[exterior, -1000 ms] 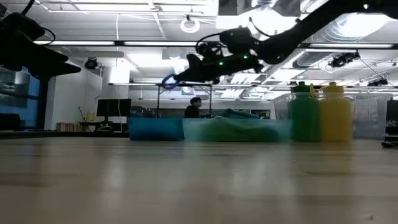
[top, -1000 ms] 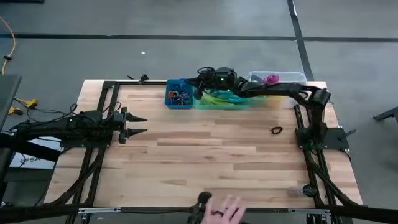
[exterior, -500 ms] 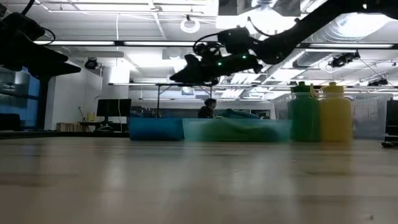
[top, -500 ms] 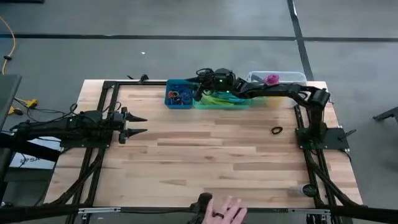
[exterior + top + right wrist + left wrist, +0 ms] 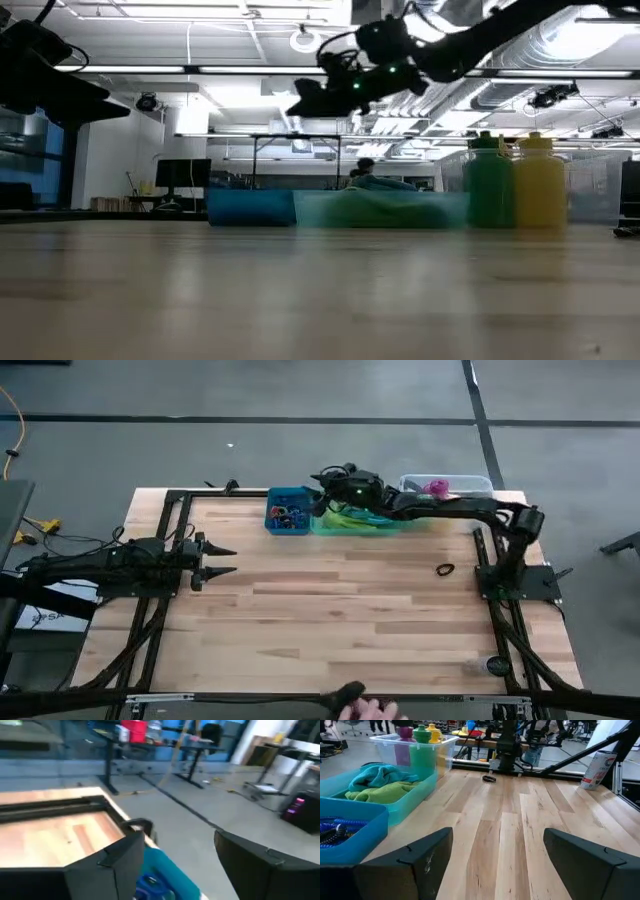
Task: Pick & Place Sports Items
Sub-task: Put the black spring keychain into the blue bin
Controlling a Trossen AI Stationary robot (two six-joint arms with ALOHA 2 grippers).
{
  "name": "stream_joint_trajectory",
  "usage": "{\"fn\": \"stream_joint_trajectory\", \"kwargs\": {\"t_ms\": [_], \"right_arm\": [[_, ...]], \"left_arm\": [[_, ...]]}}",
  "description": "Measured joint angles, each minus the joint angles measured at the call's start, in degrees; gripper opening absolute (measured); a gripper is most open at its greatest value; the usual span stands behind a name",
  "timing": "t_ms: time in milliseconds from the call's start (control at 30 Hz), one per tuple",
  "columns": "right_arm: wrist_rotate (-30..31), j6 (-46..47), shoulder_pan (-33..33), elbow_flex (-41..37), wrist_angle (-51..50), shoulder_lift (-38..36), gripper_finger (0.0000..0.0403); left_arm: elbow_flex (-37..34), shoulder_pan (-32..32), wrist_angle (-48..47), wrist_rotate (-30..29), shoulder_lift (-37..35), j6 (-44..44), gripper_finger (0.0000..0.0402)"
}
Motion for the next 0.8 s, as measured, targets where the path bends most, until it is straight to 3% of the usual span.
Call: {"fn": "stream_joint_trajectory", "kwargs": {"t_ms": [400, 800], "right_arm": [[21.6, 7.4, 7.7, -0.7, -20.1, -9.8, 0.0175], [23.7, 27.7, 11.8, -0.7, -44.5, -18.5, 0.0175]], "left_arm": [[0.0, 0.0, 0.0, 0.0, 0.0, 0.0, 0.0254], [0.0, 0.0, 0.0, 0.0, 0.0, 0.0, 0.0254]]}}
